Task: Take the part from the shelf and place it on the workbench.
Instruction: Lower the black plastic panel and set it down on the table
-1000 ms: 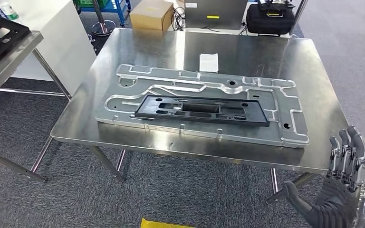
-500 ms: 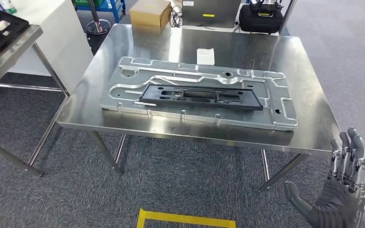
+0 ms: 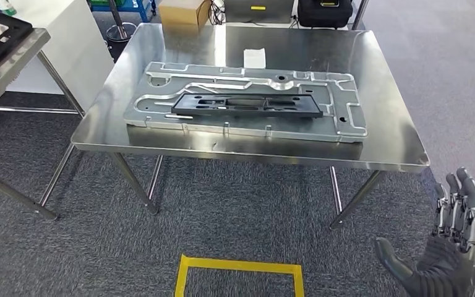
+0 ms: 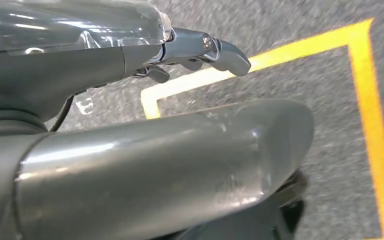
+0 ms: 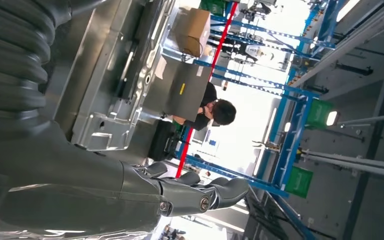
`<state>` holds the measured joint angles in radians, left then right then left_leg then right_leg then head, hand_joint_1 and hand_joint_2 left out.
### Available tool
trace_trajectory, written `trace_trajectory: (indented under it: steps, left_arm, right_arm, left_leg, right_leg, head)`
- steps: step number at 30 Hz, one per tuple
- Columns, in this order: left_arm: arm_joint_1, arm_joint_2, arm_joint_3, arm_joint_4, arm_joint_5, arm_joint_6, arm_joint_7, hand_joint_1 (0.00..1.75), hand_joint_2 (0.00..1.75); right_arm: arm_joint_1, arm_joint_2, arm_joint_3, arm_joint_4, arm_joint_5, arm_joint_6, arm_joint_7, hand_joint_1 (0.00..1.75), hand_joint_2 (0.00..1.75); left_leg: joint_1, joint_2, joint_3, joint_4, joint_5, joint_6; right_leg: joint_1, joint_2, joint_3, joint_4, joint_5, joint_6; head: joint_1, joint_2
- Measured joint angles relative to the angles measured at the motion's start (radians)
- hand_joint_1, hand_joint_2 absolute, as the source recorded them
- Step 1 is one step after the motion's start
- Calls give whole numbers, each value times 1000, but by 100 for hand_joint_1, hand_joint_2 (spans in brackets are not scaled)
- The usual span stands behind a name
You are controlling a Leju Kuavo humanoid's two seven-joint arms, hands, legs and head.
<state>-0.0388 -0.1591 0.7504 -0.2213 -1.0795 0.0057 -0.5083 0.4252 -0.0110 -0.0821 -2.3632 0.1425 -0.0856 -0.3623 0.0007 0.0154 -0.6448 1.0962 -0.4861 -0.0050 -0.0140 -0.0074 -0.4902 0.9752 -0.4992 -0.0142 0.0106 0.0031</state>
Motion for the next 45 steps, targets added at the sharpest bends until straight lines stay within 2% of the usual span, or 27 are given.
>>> trace_trajectory:
  steps: [2, 3, 4, 5, 7, 9, 10, 12, 14, 17, 18, 20, 21, 23, 24, 26, 29, 31, 33, 34, 35, 36, 38, 40, 41, 43, 45]
  left_arm:
    - [2, 0, 0, 0, -1, 0, 1, 0, 0]
    - [2, 0, 0, 0, -2, 0, 1, 0, 0]
    - [2, 0, 0, 0, -3, 0, 1, 0, 0]
    - [2, 0, 0, 0, -3, 0, 2, 0, 0]
    - [0, 0, 0, 0, -3, 0, 2, 0, 0]
    - [-2, 0, 0, 0, -3, 0, 2, 0, 0]
    - [-2, 0, 0, 0, -3, 1, 1, 0, 0]
    - [-1, 1, 0, 0, -3, 1, 2, 0, 0]
    - [-1, 1, 0, 0, -4, 1, 2, 0, 0]
    - [-2, 1, 0, 0, -9, 2, 2, 0, 0]
    - [-2, 1, 0, 0, -11, 2, 2, 0, 0]
    - [-1, 1, 0, 1, -16, 3, 3, 0, 0]
    - [-1, 1, 0, 1, -17, 4, 3, 0, 0]
    - [-1, 0, -1, 1, -21, 6, 3, 0, 0]
    - [-2, 0, -1, 1, -22, 7, 3, 0, 0]
    - [-2, -1, -1, 1, -24, 9, 3, 0, 0]
    - [-2, -1, -2, 1, -29, 13, 6, 0, 0]
    - [-2, 0, -2, 1, -33, 16, 9, 0, 0]
    - [-1, 0, -2, 1, -35, 18, 12, 0, 0]
    - [-1, 0, -2, 1, -37, 18, 13, 0, 0]
    - [-2, 0, -2, 1, -38, 18, 13, 0, 0]
    - [-2, 0, -2, 1, -39, 18, 13, 0, 0]
    - [-5, 0, -2, 1, -41, 18, 14, 0, 0]
    - [-8, 0, -2, 1, -41, 18, 14, 0, 0]
    - [-10, 0, -2, 1, -41, 18, 14, 0, 0]
    - [-10, 0, -2, 1, -42, 19, 15, 0, 0]
    - [-10, 0, -2, 1, -42, 19, 16, 0, 0]
  right_arm:
    - [2, 8, -4, 0, 0, 6, 1, 0, 175]
    - [3, 12, -5, 0, 0, 6, 1, 0, 175]
    - [3, 15, -7, 0, 0, 6, 2, 0, 175]
    - [4, 18, -9, 0, 0, 6, 2, 0, 175]
    - [4, 22, -12, 0, 0, 6, 2, 0, 175]
    - [4, 24, -14, 0, 0, 6, 2, 0, 175]
    - [5, 25, -16, -1, 0, 7, 1, 0, 175]
    - [6, 27, -18, -1, 0, 9, 2, 0, 87]
    - [10, 29, -19, -1, 0, 14, 2, 0, 0]
    - [14, 30, -21, -1, 1, 19, 2, 0, 0]
    - [14, 30, -21, -1, 1, 20, 3, 0, 0]
    - [16, 30, -22, -1, 1, 22, 5, 0, 0]
    - [16, 30, -23, 0, 1, 23, 6, 0, 0]
    - [16, 30, -25, -1, 1, 25, 8, 0, 0]
    - [16, 30, -26, -1, 1, 27, 10, 0, 0]
    - [16, 30, -29, -1, 1, 30, 12, 0, 0]
    - [17, 31, -31, -1, 0, 37, 14, 0, 0]
    - [17, 32, -32, -1, 0, 40, 15, 0, 0]
    - [17, 34, -33, -1, -1, 42, 16, 0, 0]
    - [17, 35, -34, 0, -2, 42, 16, 0, 0]
    - [17, 36, -35, 0, -3, 43, 17, 0, 0]
    - [17, 36, -35, 0, -4, 43, 17, 0, 0]
    - [18, 37, -35, 1, -4, 46, 17, 0, 0]
    - [17, 38, -35, 1, -4, 49, 17, 0, 0]
    - [17, 38, -35, 1, -4, 51, 17, 0, 0]
    - [16, 38, -35, 1, -4, 55, 17, 0, 0]
    - [17, 39, -34, 2, -2, 57, 19, 0, 0]
  left_leg:
    - [3, -5, -29, 121, -93, -6]
    - [5, -6, -32, 170, -110, -8]
    - [6, -6, -22, 192, -102, -10]
    - [7, -6, 4, 181, -77, -11]
    - [9, -7, 100, 68, -33, -9]
    - [6, -11, 184, -58, -45, -2]
    - [3, -12, 200, -90, -57, 4]
    - [1, -10, 194, -101, -48, 21]
    - [3, -3, 177, -106, -25, 39]
    - [0, 3, 135, -108, 11, 55]
    - [-2, 5, 120, -108, 22, 56]
    - [-6, 9, 89, -105, 45, 55]
    - [-7, 10, 73, -103, 56, 53]
    - [-10, 10, 46, -97, 76, 49]
    - [-12, 10, 35, -93, 87, 45]
    - [-12, 10, 25, -90, 105, 34]
    - [-7, 6, 15, -81, 107, 15]
    - [-3, -2, -8, -9, 24, 3]
    - [1, -5, -35, 116, -77, -5]
    - [3, -5, -39, 167, -96, -7]
    - [5, -5, -30, 192, -90, -9]
    - [7, -5, -5, 185, -64, -10]
    - [9, -7, 89, 79, -26, -10]
    - [7, -10, 179, -50, -46, -2]
    - [5, -11, 197, -85, -62, 5]
    - [3, -10, 190, -97, -56, 23]
    - [4, -5, 171, -102, -34, 42]
  right_leg:
    - [1, 0, -29, 2, 22, -5]
    - [2, 1, -45, 5, 33, -3]
    - [1, 1, -63, 9, 45, -1]
    - [1, 1, -82, 15, 55, 2]
    - [0, 2, -115, 30, 71, 11]
    - [0, 3, -135, 43, 85, 22]
    - [1, 3, -139, 45, 93, 29]
    - [-1, 3, -141, 43, 109, 43]
    - [-4, 5, -153, 64, 80, 53]
    - [-6, 7, -189, 207, -68, 61]
    - [-7, 6, -197, 263, -99, 63]
    - [-7, 6, -183, 317, -91, 64]
    - [-6, 6, -151, 293, -63, 61]
    - [-1, 6, -43, 167, -30, 50]
    - [2, 5, 16, 85, -32, 43]
    - [10, 4, 75, -10, -54, 33]
    - [9, 0, 62, -25, -37, 16]
    - [4, -5, 41, -27, -15, 4]
    - [5, -5, 8, -21, 8, -1]
    - [5, -5, -12, -16, 19, 0]
    - [4, -5, -33, -8, 30, 2]
    - [3, -5, -55, 1, 39, 5]
    - [1, -4, -95, 23, 53, 14]
    - [1, -5, -118, 41, 66, 26]
    - [2, -5, -122, 44, 73, 32]
    - [1, -6, -126, 44, 88, 46]
    - [-3, -3, -140, 66, 58, 56]
  head:
    - [-3, 0]
    - [-3, 0]
    - [-3, 0]
    - [-3, 0]
    - [-4, 0]
    - [-3, 0]
    - [-4, 0]
    - [-7, 0]
    - [-6, 0]
    - [1, 0]
    - [2, 0]
    - [2, 0]
    - [2, 0]
    - [2, 0]
    - [1, 0]
    - [0, 0]
    - [1, 0]
    - [-1, 0]
    - [-3, 0]
    - [-3, 0]
    - [-3, 0]
    - [-4, 0]
    - [-4, 0]
    - [-3, 0]
    - [-4, 0]
    - [-8, 0]
    - [-9, 0]
